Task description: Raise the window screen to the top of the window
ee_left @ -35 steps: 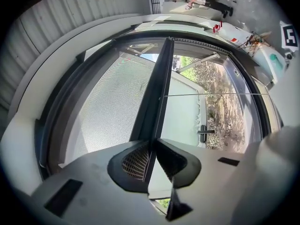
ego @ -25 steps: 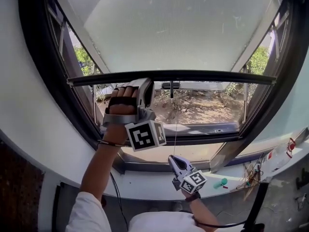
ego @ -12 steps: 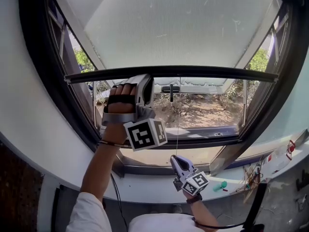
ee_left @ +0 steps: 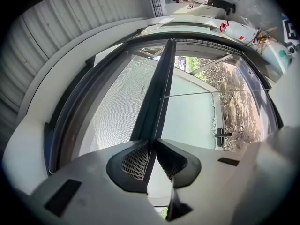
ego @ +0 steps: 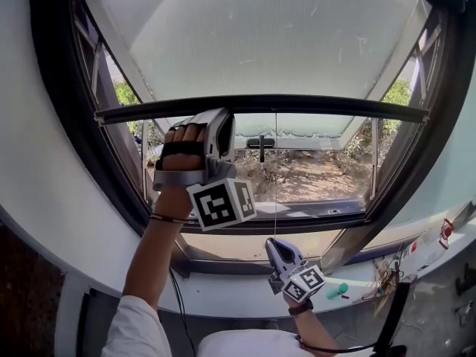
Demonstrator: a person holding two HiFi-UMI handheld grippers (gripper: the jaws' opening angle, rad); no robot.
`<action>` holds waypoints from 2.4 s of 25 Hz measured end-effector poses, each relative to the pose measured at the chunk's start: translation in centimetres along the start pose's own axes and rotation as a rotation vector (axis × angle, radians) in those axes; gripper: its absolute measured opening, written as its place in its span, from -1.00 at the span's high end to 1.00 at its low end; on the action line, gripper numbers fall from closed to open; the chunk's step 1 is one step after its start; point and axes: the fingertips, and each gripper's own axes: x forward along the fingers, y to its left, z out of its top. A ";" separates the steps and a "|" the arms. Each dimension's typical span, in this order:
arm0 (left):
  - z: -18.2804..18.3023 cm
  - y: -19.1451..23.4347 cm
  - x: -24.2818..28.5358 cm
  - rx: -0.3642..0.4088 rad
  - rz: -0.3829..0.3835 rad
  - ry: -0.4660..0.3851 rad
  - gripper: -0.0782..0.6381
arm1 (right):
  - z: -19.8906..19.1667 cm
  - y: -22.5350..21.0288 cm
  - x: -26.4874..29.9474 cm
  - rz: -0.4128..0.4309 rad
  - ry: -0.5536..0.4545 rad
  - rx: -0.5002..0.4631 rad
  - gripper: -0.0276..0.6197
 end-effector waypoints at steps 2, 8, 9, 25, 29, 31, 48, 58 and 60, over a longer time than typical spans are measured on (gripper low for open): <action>0.1 0.5 0.0 -0.002 0.008 -0.004 0.65 | 0.4 0.1 0.1 0.007 -0.010 -0.006 0.94; 0.5 1.8 0.3 0.007 0.007 -0.012 0.65 | 1.9 0.4 0.3 0.012 -0.028 -0.026 0.94; 0.6 2.0 0.4 0.009 0.009 -0.014 0.65 | 2.2 0.3 0.2 0.010 -0.034 -0.025 0.94; 1.9 7.8 1.9 0.002 0.100 -0.050 0.65 | 8.3 1.4 1.5 0.032 -0.130 -0.094 0.94; 2.3 9.3 2.2 0.007 0.106 -0.052 0.65 | 9.7 1.8 1.9 0.040 -0.152 -0.104 0.94; 2.3 9.4 2.3 0.012 0.110 -0.053 0.65 | 9.8 1.8 2.0 0.041 -0.158 -0.111 0.94; 3.2 13.8 3.4 0.028 0.184 -0.061 0.65 | 14.2 1.8 3.2 0.060 -0.240 -0.161 0.94; 3.9 17.2 4.6 0.018 0.260 -0.058 0.65 | 17.4 2.0 4.8 0.089 -0.286 -0.205 0.94; 4.1 17.9 5.1 0.032 0.268 -0.041 0.65 | 18.1 2.4 5.4 0.108 -0.299 -0.215 0.94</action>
